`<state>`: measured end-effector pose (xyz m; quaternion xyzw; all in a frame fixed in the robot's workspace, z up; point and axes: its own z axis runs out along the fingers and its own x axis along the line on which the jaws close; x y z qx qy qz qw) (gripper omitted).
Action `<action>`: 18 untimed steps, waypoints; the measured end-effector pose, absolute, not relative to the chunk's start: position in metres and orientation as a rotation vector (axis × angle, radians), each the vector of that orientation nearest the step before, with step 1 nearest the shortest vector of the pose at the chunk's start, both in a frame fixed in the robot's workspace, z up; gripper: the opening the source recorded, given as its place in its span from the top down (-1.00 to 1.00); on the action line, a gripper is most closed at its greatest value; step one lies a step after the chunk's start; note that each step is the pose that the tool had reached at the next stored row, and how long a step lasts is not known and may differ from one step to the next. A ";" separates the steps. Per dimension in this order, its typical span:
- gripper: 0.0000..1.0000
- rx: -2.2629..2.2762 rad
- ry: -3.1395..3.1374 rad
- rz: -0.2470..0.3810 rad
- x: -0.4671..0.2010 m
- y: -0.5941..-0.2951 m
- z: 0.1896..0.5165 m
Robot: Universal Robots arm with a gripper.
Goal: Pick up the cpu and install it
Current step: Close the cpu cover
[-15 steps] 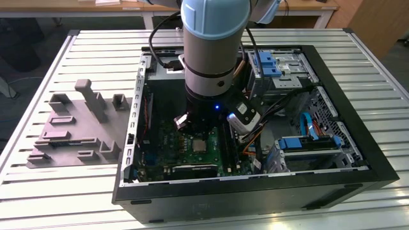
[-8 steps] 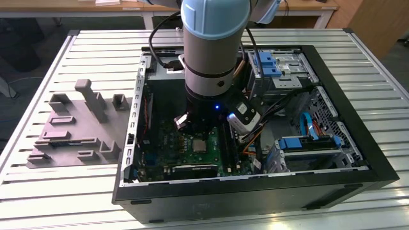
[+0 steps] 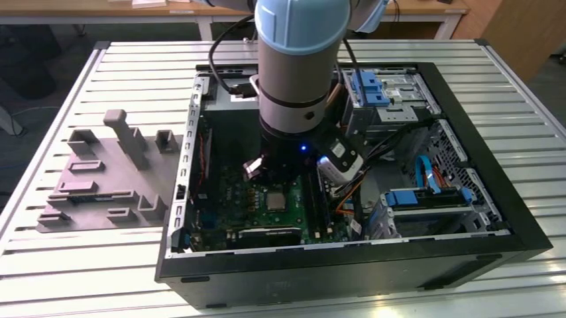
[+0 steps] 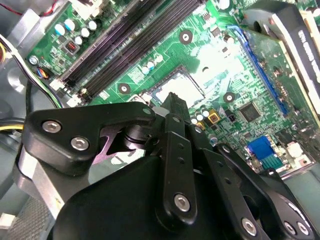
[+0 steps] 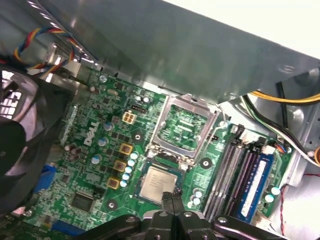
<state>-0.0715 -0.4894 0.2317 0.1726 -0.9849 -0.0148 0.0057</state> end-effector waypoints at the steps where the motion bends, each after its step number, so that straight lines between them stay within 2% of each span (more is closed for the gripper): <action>1: 0.79 0.541 -3.083 -0.047 -0.070 -0.489 0.232; 6: 0.79 0.543 -3.083 -0.054 -0.068 -0.489 0.232; 10: 0.79 0.549 -3.088 -0.108 -0.068 -0.489 0.232; 18: 0.79 0.592 -3.087 -0.108 -0.064 -0.489 0.230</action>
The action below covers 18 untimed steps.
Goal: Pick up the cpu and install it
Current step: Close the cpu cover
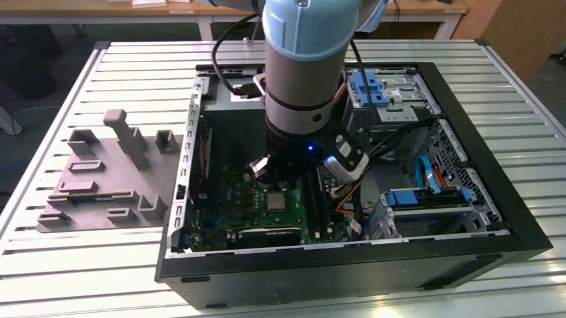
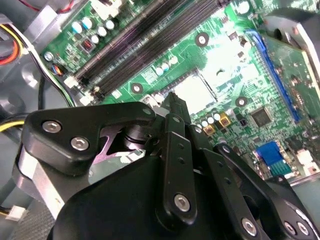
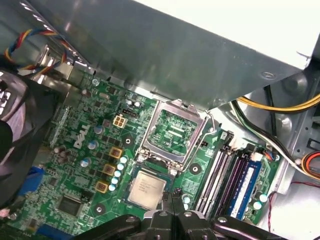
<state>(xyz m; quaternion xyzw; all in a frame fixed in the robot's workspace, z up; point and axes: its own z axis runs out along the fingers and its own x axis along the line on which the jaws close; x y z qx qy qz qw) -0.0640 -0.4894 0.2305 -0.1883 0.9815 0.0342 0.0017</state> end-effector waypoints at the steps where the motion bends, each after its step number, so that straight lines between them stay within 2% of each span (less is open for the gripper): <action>1: 0.79 -0.592 3.080 0.107 -0.062 -0.489 0.230; 18: 0.79 -0.594 3.079 0.113 -0.047 -0.480 0.227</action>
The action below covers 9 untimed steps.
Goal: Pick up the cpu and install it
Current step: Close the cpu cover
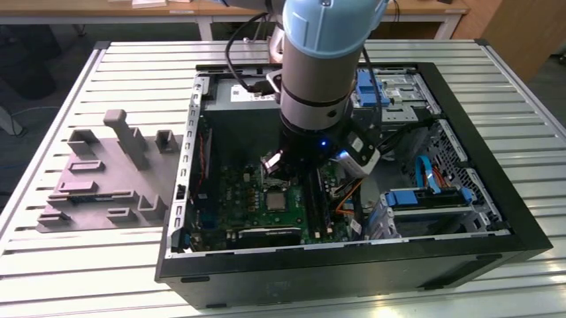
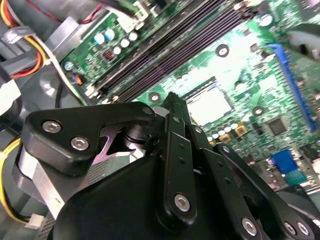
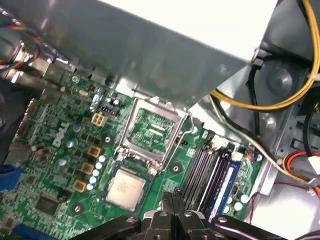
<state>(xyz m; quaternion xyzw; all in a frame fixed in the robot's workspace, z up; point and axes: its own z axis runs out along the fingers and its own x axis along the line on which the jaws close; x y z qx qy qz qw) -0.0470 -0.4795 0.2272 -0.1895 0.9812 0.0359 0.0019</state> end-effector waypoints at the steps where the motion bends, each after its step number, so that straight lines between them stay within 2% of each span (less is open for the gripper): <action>1: 0.79 -0.594 3.078 0.115 -0.047 -0.477 0.227; 9: 0.79 -0.596 3.077 0.124 -0.046 -0.460 0.226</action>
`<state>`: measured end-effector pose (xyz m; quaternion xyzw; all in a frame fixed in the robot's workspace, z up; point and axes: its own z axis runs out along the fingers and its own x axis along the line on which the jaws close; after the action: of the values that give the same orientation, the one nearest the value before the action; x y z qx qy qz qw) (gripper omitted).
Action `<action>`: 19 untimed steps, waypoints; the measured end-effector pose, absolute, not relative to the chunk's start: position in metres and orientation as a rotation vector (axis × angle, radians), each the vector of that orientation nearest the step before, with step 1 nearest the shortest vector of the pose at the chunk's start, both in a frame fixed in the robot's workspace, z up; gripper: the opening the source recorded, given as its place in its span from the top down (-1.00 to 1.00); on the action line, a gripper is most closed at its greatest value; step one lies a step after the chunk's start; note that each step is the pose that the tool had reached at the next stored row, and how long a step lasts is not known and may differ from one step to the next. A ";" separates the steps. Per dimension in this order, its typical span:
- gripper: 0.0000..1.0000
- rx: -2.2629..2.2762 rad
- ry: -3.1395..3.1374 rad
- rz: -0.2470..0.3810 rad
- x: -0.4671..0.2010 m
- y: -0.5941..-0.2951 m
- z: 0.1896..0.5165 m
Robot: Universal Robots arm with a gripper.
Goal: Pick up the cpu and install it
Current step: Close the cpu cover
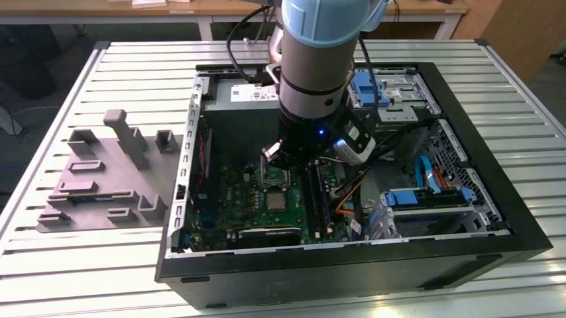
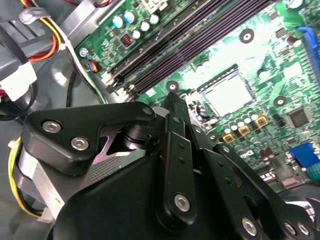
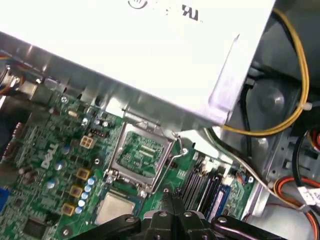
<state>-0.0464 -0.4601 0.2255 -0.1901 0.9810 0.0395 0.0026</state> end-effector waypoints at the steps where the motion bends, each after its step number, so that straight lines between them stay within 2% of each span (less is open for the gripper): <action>1: 0.79 -0.607 3.075 0.124 -0.046 -0.460 0.225; 8: 0.79 -0.829 3.028 0.124 -0.046 -0.460 0.223; 19: 0.79 -0.855 3.014 0.129 -0.042 -0.444 0.221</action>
<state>-0.0423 -0.4437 0.2206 -0.2727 0.9612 0.0411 0.0031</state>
